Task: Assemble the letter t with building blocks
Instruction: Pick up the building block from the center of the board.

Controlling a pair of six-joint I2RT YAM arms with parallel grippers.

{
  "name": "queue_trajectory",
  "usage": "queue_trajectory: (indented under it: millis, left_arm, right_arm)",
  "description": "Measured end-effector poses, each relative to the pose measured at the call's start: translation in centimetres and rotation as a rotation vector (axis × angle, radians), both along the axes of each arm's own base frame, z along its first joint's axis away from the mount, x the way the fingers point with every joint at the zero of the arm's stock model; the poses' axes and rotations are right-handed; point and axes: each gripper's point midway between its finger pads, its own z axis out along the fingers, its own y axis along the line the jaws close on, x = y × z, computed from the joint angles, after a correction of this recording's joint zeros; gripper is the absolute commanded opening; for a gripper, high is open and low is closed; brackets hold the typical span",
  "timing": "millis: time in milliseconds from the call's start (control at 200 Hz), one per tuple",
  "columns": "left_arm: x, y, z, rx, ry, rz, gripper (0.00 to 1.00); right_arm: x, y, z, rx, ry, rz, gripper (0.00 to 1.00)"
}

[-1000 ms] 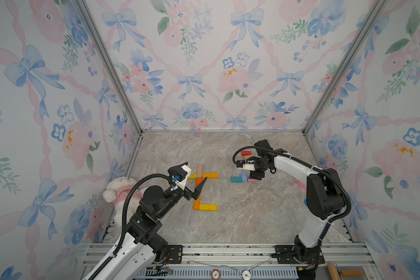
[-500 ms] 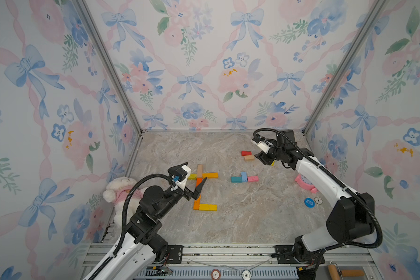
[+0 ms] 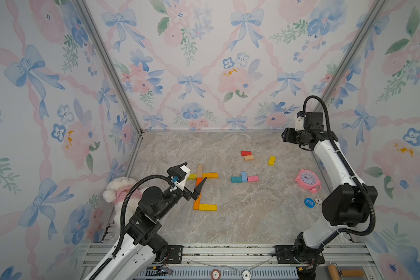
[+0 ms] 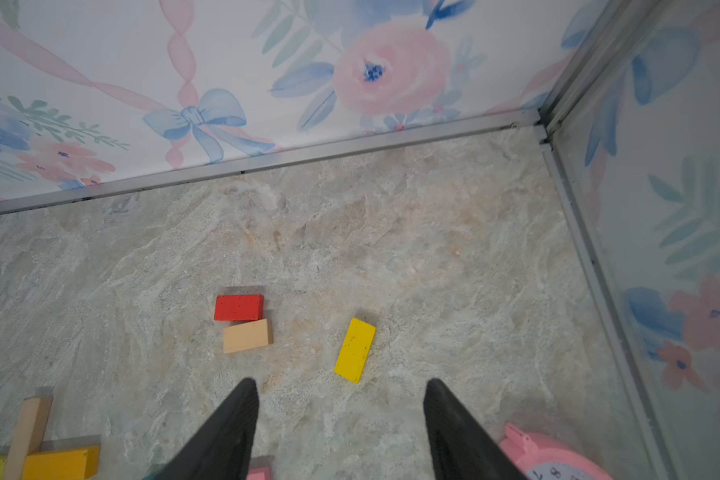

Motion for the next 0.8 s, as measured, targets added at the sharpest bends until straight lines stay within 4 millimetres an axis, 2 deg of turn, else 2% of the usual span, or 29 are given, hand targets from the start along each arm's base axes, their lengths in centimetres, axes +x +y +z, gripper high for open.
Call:
queue_trajectory:
  millis: [90,185,475,685,805]
  left_arm:
    - [0.0,0.0,0.0,0.0,0.0,0.0,0.98]
    - [0.0,0.0,0.0,0.0,0.0,0.0,0.98]
    - [0.0,0.0,0.0,0.0,0.0,0.0,0.98]
    - [0.0,0.0,0.0,0.0,0.0,0.0,0.98]
    - [0.0,0.0,0.0,0.0,0.0,0.0,0.98]
  right_arm:
    - [-0.3,-0.1,-3.1,0.024,0.105,-0.037,0.65]
    - [-0.4,-0.3,-5.4,0.035,0.187,-0.067,0.64]
    - [1.6,-0.2,-8.5,0.036,0.292,-0.108,0.6]
    - [2.3,0.9,-12.4,-0.001,0.39,-0.105,0.57]
    - [2.6,1.1,-14.0,-0.017,0.429,-0.105,0.57]
